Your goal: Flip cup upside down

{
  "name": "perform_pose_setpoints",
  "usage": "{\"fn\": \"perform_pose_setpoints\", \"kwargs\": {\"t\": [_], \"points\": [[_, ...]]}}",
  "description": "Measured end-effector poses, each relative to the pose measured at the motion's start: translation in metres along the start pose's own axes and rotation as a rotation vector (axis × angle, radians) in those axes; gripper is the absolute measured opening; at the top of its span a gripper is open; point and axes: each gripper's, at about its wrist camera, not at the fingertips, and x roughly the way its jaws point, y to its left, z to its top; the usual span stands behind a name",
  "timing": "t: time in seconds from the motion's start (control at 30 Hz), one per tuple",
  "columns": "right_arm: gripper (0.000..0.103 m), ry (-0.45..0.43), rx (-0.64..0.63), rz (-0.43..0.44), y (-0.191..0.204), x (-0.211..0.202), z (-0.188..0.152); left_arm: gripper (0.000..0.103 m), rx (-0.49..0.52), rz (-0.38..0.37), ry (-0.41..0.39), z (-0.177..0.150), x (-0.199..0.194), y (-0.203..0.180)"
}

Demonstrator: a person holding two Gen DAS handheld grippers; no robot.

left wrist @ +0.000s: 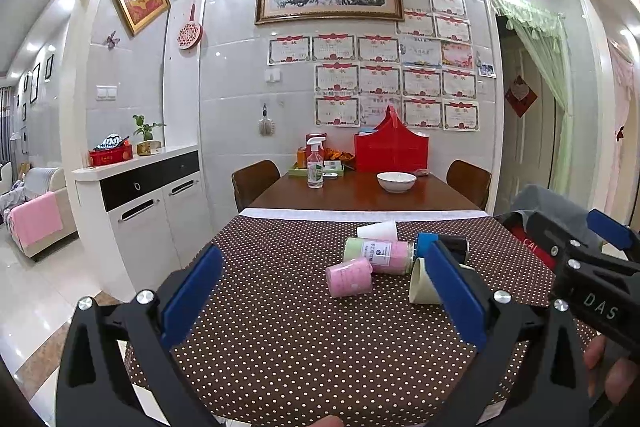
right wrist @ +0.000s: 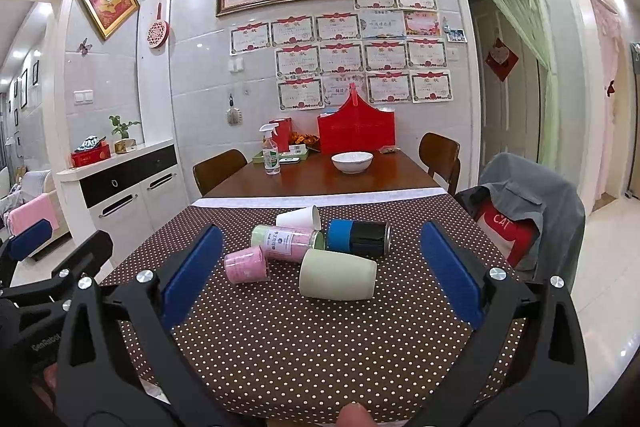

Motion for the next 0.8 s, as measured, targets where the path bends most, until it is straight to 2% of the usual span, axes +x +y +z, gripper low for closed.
{"fn": "perform_pose_setpoints", "kwargs": {"t": [0.8], "points": [[0.097, -0.005, -0.001, 0.000, 0.0003, -0.0010, 0.0005, 0.099, 0.002, -0.005, -0.022, 0.0018, -0.0056, -0.0023]]}}
